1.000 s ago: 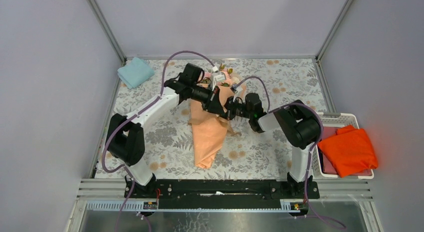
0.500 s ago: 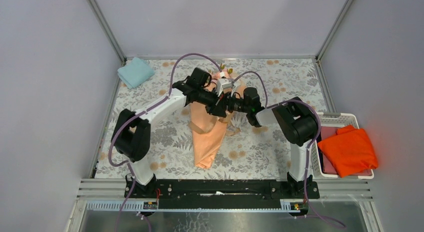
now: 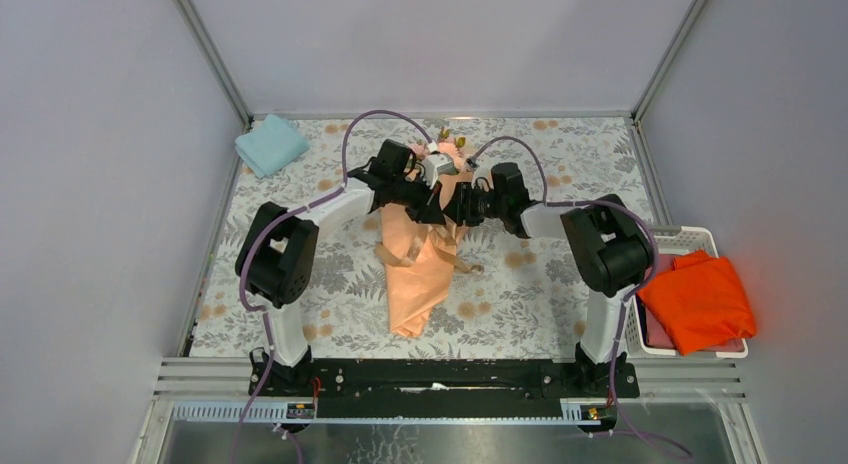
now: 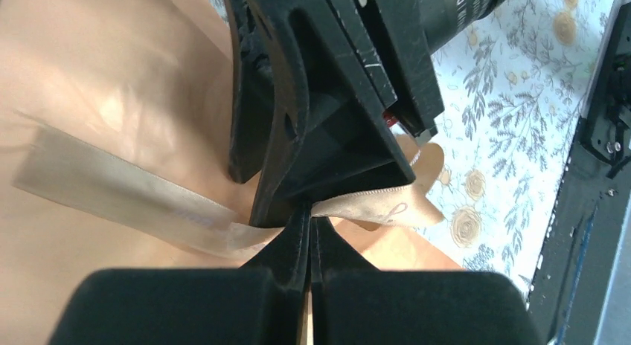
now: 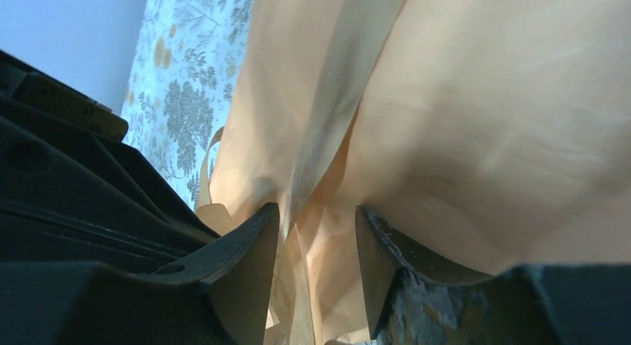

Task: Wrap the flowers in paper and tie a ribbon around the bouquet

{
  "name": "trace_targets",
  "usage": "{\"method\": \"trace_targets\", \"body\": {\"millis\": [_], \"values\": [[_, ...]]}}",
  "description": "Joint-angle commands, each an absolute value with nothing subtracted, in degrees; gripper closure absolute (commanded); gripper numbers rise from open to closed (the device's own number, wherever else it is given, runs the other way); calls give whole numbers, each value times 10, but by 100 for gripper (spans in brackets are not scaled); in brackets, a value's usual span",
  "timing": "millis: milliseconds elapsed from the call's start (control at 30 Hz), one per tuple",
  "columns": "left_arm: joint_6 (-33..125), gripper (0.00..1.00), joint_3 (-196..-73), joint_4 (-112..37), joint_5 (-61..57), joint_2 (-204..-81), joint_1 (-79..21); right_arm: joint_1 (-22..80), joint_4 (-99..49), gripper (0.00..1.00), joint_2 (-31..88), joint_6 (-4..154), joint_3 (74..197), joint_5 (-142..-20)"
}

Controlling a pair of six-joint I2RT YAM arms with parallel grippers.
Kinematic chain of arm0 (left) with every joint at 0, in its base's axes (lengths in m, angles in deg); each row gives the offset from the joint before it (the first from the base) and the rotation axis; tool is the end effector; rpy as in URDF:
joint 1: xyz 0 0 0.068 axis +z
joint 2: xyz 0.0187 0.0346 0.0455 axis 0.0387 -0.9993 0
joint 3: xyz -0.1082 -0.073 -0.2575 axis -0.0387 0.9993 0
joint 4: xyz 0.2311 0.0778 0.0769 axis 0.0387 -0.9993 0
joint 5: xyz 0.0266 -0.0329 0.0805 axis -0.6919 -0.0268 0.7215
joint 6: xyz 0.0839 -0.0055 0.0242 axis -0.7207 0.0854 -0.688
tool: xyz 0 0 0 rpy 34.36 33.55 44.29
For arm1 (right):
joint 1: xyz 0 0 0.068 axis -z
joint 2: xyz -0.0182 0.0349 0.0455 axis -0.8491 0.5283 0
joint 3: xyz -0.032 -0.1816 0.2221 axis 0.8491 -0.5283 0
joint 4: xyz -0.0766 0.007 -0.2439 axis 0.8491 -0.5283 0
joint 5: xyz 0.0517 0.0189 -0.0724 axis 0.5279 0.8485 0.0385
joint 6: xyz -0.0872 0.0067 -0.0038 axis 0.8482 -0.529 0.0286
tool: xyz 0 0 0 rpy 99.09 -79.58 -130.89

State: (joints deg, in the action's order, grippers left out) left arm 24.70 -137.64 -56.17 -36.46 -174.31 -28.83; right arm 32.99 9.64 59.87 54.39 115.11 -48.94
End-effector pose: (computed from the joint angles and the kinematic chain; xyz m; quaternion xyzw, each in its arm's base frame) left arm 0.3557 -0.2373 0.2040 0.3920 0.7890 -0.3877 0.2711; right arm 0.3688 0.2273 0.1534 -0.1699 0.7884 0.4826 0.3416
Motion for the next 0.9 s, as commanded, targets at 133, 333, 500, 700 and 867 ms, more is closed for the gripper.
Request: {"method": "trace_targets", "body": {"millis": [133, 333, 500, 700, 867], "values": [[253, 100, -1359, -507, -333, -1770, -289, 362, -217, 47, 492, 605, 1254, -582], [263, 100, -1344, -489, -334, -1776, -290, 374, -239, 50, 433, 628, 1219, -631], [271, 100, -1350, -485, -330, -1793, -290, 371, -180, 47, 405, 695, 1170, -477], [263, 100, -1359, -501, -323, -1788, -290, 344, -258, 45, 456, 743, 1178, -563], [201, 97, -1374, -542, -302, -1785, -292, 338, -177, 52, 479, 703, 1159, -559]]}}
